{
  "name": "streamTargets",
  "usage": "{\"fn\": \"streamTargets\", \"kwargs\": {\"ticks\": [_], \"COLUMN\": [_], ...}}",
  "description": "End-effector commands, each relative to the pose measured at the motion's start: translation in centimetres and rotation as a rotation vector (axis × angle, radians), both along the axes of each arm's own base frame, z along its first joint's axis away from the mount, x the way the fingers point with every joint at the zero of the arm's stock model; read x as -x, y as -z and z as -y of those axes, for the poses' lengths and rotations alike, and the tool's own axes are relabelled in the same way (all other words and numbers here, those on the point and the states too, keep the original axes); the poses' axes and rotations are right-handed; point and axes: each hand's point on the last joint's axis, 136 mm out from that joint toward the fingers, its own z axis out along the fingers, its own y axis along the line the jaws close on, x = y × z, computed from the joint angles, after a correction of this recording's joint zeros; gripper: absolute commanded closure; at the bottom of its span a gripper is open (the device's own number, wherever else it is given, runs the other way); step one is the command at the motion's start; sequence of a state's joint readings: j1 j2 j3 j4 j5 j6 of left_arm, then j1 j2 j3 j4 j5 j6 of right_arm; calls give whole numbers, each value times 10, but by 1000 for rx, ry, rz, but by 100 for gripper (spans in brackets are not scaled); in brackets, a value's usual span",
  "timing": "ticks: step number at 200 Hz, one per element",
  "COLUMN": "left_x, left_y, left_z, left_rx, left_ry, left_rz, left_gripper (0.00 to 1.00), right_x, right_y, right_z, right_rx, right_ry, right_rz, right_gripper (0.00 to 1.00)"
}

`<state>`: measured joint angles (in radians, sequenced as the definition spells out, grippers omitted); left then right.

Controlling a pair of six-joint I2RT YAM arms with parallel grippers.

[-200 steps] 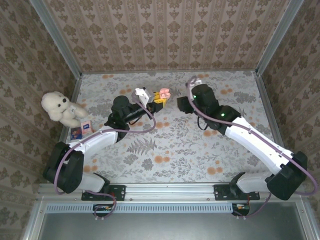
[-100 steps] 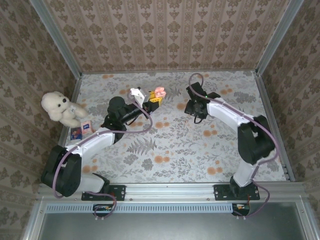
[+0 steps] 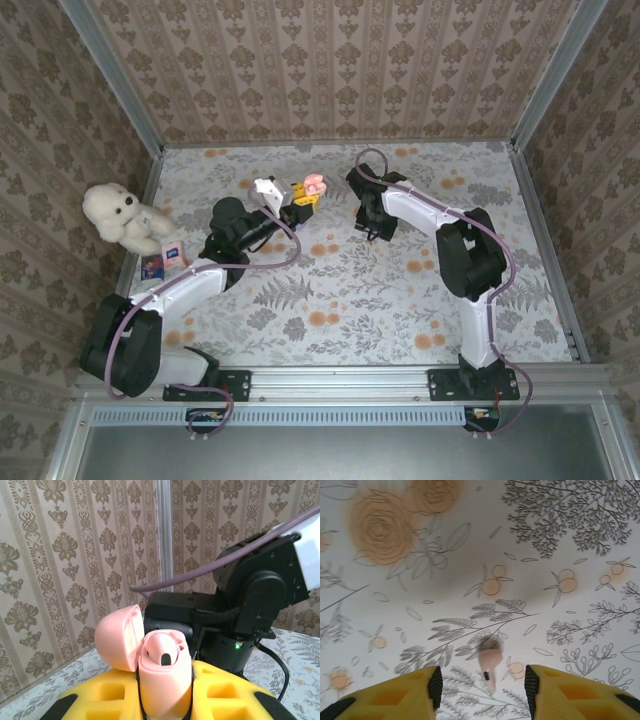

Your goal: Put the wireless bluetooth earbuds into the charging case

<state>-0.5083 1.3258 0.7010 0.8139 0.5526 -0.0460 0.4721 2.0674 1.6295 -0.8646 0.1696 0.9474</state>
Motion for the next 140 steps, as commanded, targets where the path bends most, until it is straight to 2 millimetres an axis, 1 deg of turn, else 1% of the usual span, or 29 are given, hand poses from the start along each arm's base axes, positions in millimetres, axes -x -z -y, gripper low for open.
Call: {"fn": "streamTargets", "kwargs": {"ticks": [1,70,140], "left_x": [5,5,3], "left_y": [-21,-19,-16], "left_z": [-7,-13,-17], "left_rx": [56,73,82], "left_ry": [-1,-5,-14], "left_rz": [50,49,42], "left_gripper": [100,100,100], "right_x": [11,13,16], "right_y": [7,22,33], "right_z": [12,-1,-6], "right_rx": [68,56,53], "right_ry": [45,48,43], "right_rz": [-66,-104,-125], "right_gripper": [50,52,53]}}
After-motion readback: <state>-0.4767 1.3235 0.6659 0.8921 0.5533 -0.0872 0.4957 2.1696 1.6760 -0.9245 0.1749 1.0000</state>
